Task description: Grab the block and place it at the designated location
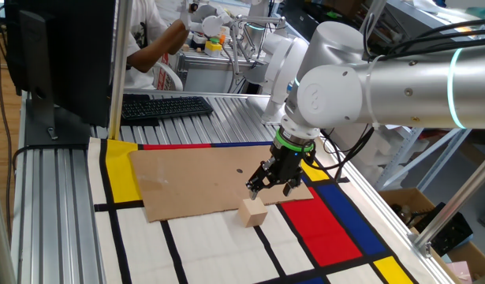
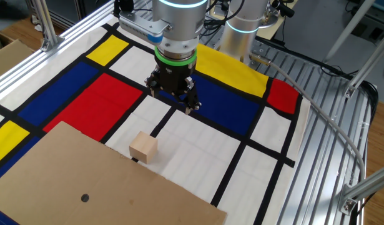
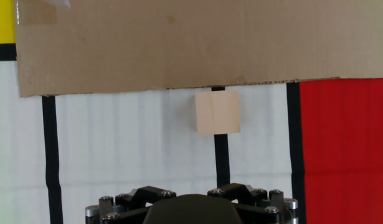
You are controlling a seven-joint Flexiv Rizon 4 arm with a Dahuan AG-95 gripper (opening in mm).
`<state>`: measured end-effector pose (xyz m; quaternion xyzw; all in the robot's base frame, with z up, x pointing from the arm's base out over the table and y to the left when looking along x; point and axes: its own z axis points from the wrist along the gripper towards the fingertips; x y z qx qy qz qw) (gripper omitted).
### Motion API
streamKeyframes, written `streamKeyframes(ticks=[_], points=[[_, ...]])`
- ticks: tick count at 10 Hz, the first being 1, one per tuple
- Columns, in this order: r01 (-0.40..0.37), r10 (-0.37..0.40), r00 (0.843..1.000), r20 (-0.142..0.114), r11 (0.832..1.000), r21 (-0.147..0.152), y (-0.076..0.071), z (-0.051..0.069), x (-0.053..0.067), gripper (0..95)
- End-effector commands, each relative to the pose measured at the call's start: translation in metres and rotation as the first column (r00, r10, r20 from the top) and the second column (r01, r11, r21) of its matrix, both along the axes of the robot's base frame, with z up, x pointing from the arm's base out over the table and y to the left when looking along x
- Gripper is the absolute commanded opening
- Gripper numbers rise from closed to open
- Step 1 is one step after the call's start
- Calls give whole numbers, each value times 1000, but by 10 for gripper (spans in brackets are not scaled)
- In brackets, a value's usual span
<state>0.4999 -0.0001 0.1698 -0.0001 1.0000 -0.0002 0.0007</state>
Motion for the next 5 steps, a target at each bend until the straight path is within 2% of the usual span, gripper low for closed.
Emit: streamKeyframes(ticks=[1, 2, 3, 5], points=[[0, 0, 1000, -1, 1000, 0, 0, 0, 0, 950], [34, -33, 999, -13, 998, 46, 0, 0, 0, 0], [38, -38, 999, -15, 997, 62, 0, 0, 0, 0], [34, -33, 999, -12, 998, 53, 0, 0, 0, 0]])
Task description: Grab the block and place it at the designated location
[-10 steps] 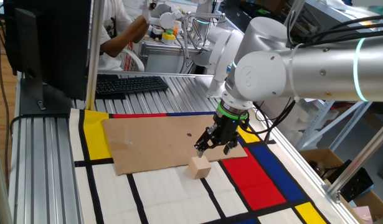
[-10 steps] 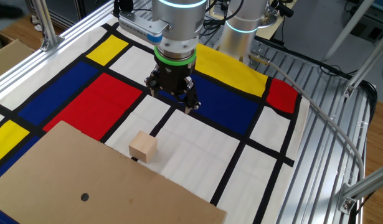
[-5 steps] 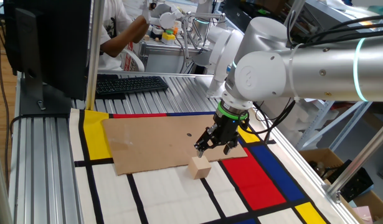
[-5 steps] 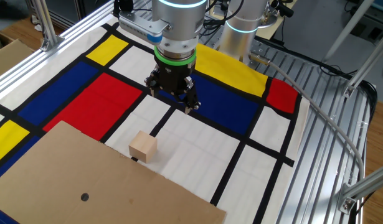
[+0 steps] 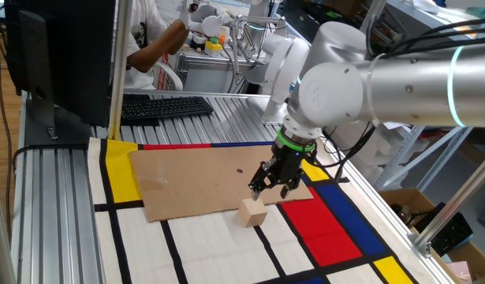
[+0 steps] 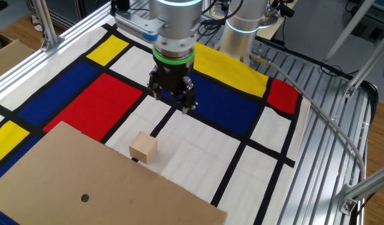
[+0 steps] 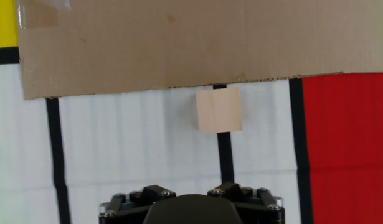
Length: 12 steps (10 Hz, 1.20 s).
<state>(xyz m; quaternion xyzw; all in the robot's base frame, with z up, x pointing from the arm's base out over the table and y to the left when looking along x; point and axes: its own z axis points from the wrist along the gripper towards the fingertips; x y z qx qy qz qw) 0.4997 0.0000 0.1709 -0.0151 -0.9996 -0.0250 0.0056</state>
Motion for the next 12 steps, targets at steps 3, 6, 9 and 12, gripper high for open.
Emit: streamKeyframes(ticks=[3, 6, 9, 12], points=[[-18, 18, 1000, 4, 999, -43, 0, -1, 0, 0], [-21, 21, 1000, 6, 999, -48, 0, -1, 0, 0], [-17, 17, 1000, 4, 999, -48, 0, -1, 0, 0], [-13, 13, 1000, 4, 999, -45, -1, -1, 1, 0]])
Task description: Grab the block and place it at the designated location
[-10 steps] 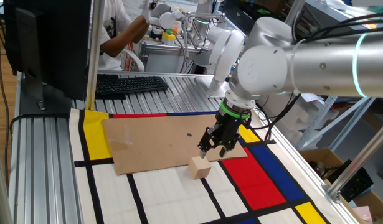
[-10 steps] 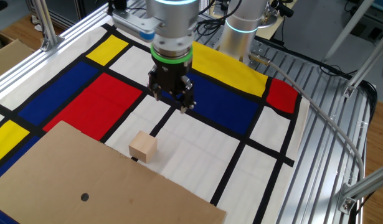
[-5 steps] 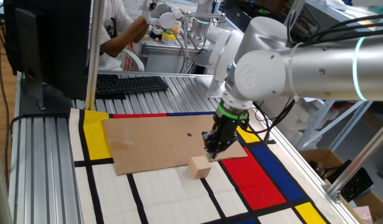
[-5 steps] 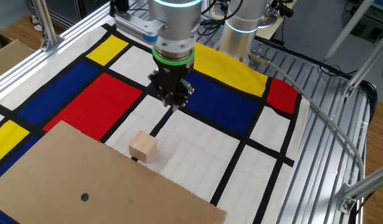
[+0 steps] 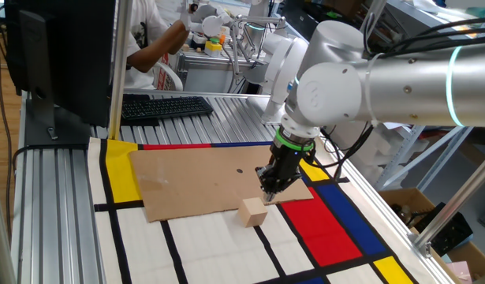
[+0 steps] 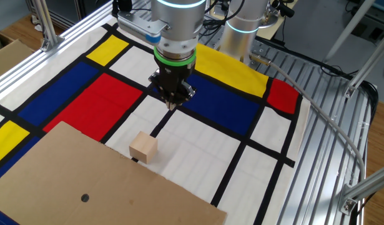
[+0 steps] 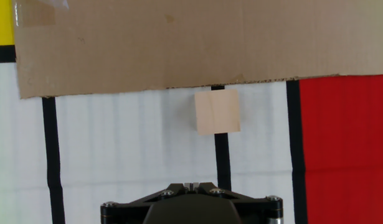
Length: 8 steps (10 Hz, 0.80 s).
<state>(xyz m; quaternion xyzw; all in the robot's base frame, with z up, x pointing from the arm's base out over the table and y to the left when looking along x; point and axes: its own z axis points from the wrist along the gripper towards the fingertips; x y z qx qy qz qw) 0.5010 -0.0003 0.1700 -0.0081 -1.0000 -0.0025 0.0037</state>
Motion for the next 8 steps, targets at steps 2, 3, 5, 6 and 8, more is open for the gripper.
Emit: streamKeyframes(ticks=[2, 3, 5, 6, 8], points=[[-2, 2, 1000, 2, 1000, 3, -3, -3, 5, 0], [-11, 11, 1000, 1, 1000, 7, -4, -6, 12, 0], [-32, 32, 999, 4, 999, 7, -9, -17, 34, 0], [-39, 39, 999, 8, 999, 9, -11, -24, 44, 0], [-48, 48, 999, 6, 999, 11, -15, -33, 63, 0]])
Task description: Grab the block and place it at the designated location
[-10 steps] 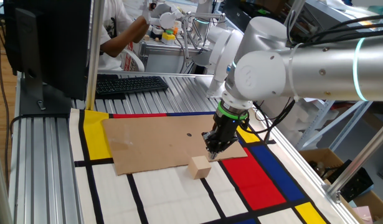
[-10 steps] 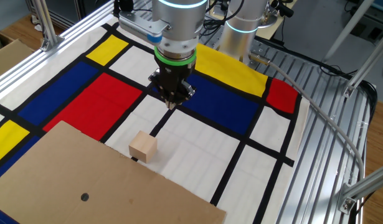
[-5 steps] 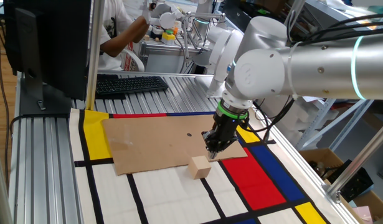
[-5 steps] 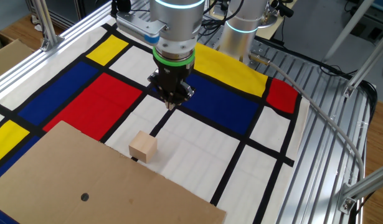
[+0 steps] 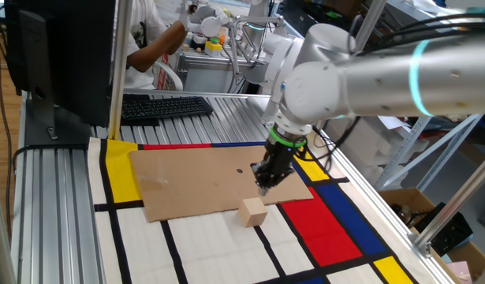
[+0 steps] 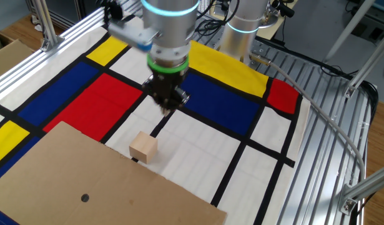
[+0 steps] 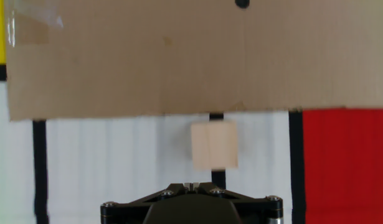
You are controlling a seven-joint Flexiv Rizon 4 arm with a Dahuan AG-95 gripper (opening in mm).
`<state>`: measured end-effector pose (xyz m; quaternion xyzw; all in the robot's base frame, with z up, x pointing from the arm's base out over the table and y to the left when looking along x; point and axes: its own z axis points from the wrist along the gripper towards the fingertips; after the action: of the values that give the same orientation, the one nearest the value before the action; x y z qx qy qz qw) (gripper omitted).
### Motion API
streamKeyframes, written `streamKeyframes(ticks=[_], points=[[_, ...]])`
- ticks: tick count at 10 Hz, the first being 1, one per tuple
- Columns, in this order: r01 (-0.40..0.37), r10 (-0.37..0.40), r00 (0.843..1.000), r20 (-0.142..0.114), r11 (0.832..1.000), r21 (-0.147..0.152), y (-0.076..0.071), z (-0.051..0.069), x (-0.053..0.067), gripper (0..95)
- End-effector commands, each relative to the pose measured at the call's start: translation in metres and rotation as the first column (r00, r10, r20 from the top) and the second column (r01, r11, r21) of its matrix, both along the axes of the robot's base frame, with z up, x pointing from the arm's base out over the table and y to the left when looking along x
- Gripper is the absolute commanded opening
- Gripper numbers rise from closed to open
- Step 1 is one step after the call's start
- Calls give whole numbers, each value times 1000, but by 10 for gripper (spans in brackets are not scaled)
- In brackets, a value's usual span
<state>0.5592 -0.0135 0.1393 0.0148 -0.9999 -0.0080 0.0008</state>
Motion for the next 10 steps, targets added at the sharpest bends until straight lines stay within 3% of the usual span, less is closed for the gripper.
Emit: streamKeyframes(ticks=[1, 3, 6, 10], points=[[-3, 3, 1000, 0, 1000, 0, -4, -4, 9, 0], [-10, 10, 1000, -2, 1000, -4, -8, -9, 24, 0], [1, -1, 1000, -2, 1000, -16, -15, -17, 35, 0], [0, 0, 1000, -8, 999, -37, -18, -27, 41, 0]])
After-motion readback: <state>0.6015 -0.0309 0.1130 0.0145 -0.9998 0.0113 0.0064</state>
